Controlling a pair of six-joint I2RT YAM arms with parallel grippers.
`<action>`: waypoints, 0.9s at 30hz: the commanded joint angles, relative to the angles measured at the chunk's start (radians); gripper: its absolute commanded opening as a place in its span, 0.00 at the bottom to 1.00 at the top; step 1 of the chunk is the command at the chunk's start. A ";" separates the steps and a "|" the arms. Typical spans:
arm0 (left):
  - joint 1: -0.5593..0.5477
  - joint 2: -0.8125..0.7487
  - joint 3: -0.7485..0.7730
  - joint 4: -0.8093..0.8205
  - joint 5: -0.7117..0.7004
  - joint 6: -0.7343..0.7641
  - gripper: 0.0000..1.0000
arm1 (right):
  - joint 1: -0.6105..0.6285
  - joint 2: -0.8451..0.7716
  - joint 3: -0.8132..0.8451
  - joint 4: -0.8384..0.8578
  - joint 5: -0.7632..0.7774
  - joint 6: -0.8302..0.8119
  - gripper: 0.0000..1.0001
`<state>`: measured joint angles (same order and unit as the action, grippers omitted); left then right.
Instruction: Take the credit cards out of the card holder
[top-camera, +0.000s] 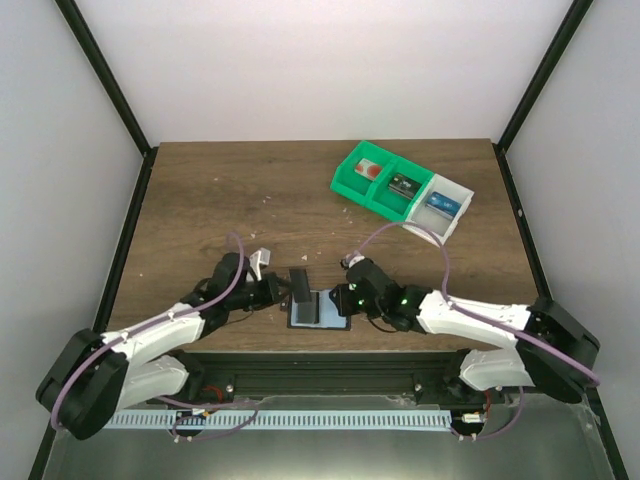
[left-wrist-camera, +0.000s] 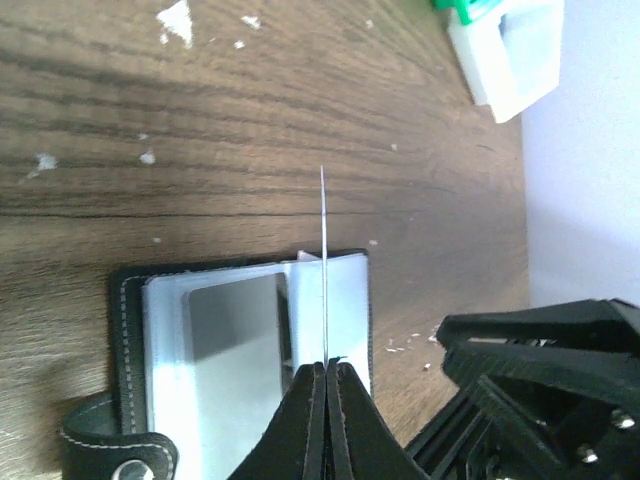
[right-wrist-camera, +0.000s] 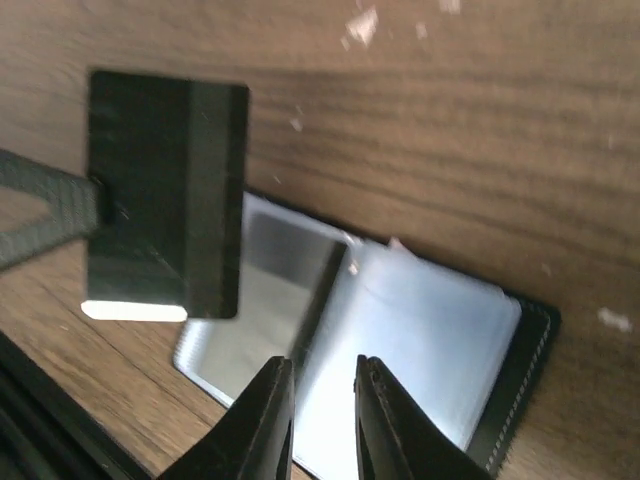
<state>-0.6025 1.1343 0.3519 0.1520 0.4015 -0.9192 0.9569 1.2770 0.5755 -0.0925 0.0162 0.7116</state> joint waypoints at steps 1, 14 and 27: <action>0.004 -0.079 0.005 0.007 0.041 0.065 0.00 | -0.007 -0.083 0.091 -0.036 0.062 -0.106 0.20; 0.007 -0.168 0.036 -0.009 0.187 0.030 0.00 | -0.004 -0.329 0.058 0.168 -0.027 -0.636 0.30; 0.016 -0.160 0.074 0.083 0.479 -0.204 0.00 | 0.023 -0.639 -0.288 0.454 -0.208 -1.115 0.51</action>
<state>-0.5941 0.9974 0.3710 0.2359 0.7780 -1.0641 0.9722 0.6533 0.2871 0.2676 -0.1986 -0.2317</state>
